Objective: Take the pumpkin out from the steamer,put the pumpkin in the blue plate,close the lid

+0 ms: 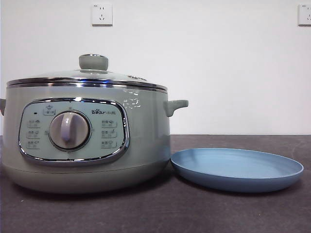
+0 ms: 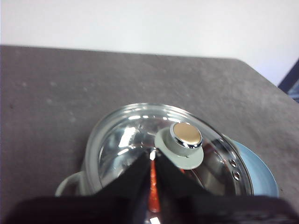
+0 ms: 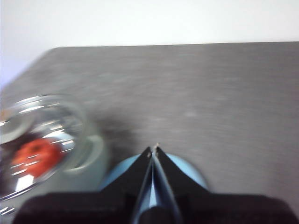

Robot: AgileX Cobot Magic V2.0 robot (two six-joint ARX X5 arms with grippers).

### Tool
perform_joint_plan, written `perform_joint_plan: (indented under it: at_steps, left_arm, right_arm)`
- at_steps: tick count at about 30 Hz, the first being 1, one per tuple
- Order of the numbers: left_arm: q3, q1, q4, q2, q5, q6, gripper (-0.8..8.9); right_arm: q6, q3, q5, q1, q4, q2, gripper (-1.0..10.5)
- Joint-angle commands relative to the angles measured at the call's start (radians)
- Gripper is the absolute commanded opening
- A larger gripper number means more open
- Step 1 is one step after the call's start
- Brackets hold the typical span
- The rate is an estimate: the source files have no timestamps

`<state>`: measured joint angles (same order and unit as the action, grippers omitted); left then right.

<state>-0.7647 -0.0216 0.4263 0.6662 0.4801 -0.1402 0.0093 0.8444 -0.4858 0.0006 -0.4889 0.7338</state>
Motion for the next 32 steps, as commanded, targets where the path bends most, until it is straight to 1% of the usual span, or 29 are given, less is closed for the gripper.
perform_joint_plan:
  at_steps: [1,2,3,4,5,10,15,18,23,24,25,26,29,32]
  left_arm:
    - [-0.005,-0.002,0.003,0.028,0.009,0.019,3.52]
    - [-0.005,-0.004,0.003,0.034,0.011,0.012,4.00]
    - [-0.005,-0.008,0.004,0.042,0.017,0.008,4.16]
    - [-0.005,-0.012,0.005,0.049,0.023,0.006,4.15]
    - [-0.005,-0.017,0.005,0.053,0.022,0.002,4.15]
    - [-0.044,-0.050,0.003,0.120,0.021,-0.010,4.16]
    - [-0.162,-0.119,0.011,0.233,0.011,-0.008,4.17]
    - [-0.247,-0.182,0.037,0.310,-0.041,0.019,4.17]
    - [-0.375,-0.307,0.122,0.444,-0.174,0.092,4.17]
    - [-0.389,-0.328,0.130,0.464,-0.199,0.099,4.24]
    - [-0.402,-0.352,0.130,0.489,-0.221,0.106,4.64]
    - [-0.413,-0.375,0.130,0.510,-0.238,0.116,4.80]
    - [-0.431,-0.428,0.128,0.568,-0.281,0.119,4.77]
    - [-0.433,-0.456,0.129,0.617,-0.306,0.119,4.76]
  right_arm:
    - [-0.018,0.008,-0.074,0.002,-0.008,0.026,2.3]
    - [-0.018,0.010,-0.071,0.003,-0.015,0.034,3.3]
    - [-0.017,0.010,-0.063,0.006,-0.023,0.043,4.6]
    - [-0.015,0.010,-0.056,0.010,-0.032,0.051,5.3]
    - [-0.014,0.010,-0.058,0.012,-0.041,0.055,5.5]
    - [-0.014,0.010,-0.059,0.016,-0.064,0.072,5.4]
    - [-0.013,0.010,-0.058,0.029,-0.065,0.071,5.4]
    - [-0.013,0.010,-0.058,0.029,-0.070,0.071,5.4]
    - [-0.011,0.010,-0.058,0.029,-0.074,0.071,5.4]
    - [-0.011,0.010,-0.058,0.029,-0.075,0.071,5.4]
    - [-0.011,0.010,-0.058,0.029,-0.075,0.071,5.4]
    - [-0.011,0.010,-0.058,0.029,-0.075,0.071,5.4]
    - [-0.011,0.010,-0.058,0.029,-0.075,0.071,5.4]
    - [-0.011,0.010,-0.058,0.029,-0.076,0.071,5.4]
